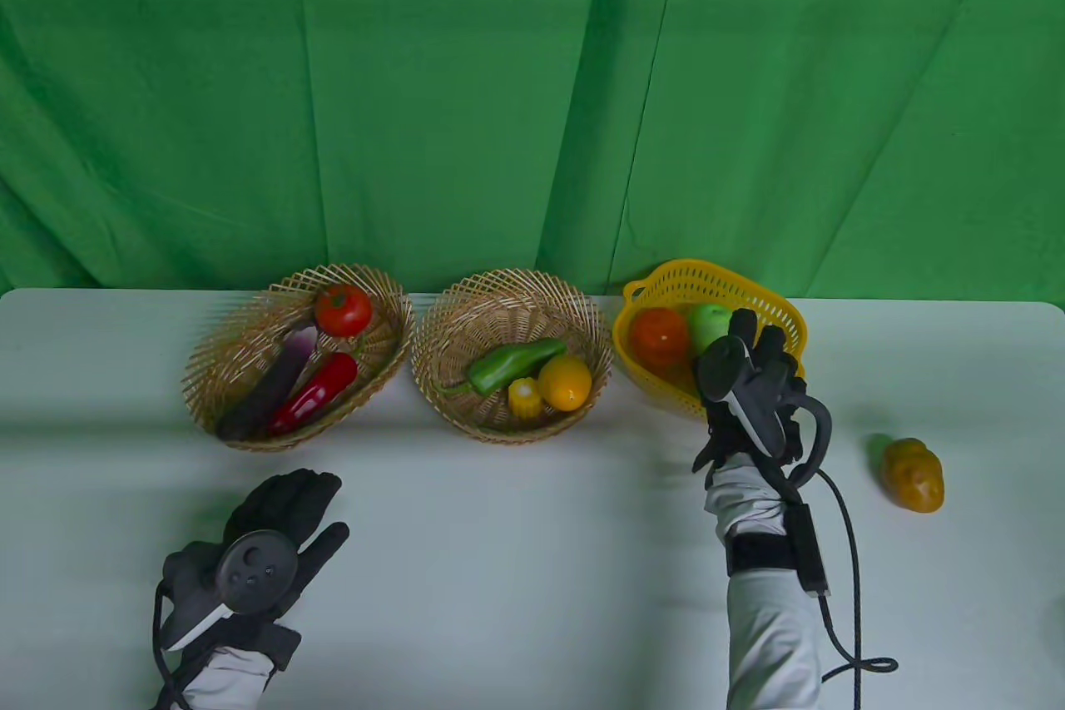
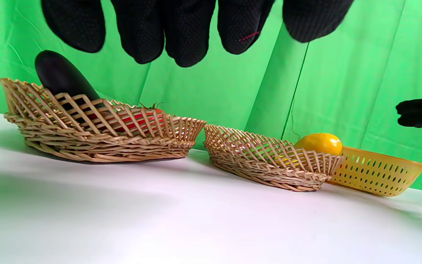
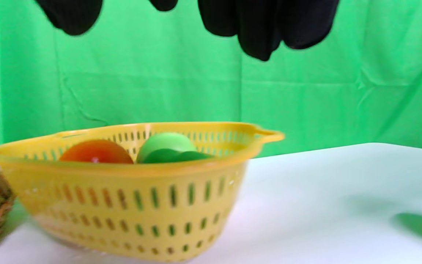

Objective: Place 10 objects into 3 containers, with green background

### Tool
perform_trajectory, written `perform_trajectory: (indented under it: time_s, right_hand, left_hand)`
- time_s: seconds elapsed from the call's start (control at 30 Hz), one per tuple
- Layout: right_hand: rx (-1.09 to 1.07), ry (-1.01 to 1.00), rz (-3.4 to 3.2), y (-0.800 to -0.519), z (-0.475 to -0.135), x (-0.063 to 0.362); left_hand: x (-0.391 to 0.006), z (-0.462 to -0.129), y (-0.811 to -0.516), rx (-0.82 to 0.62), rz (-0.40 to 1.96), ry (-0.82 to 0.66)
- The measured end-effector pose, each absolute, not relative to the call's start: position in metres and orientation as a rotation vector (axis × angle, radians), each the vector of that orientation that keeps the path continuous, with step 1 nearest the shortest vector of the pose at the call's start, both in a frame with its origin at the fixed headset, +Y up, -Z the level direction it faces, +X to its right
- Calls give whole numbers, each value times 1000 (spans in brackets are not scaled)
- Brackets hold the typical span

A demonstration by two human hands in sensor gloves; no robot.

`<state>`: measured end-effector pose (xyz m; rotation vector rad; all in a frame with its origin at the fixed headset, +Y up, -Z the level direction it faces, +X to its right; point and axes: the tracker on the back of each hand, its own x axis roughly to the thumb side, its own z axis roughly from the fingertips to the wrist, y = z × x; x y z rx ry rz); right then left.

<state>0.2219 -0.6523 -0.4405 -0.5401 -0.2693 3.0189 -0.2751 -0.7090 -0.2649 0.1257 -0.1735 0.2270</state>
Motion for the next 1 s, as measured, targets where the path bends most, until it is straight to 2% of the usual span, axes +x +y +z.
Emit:
perform_trajectory:
  time_s: [0.3, 0.73, 1.0]
  right_hand:
    - [-695, -276, 2938, -653, -419, 281]
    - [-921, -159, 2865, -698, -395, 358]
    - [-945, 63, 2865, -728, -392, 383]
  left_hand:
    - [-276, -265, -709, 130, 229, -169]
    - [-289, -264, -705, 152, 269, -132]
    - [-296, -265, -712, 134, 285, -103]
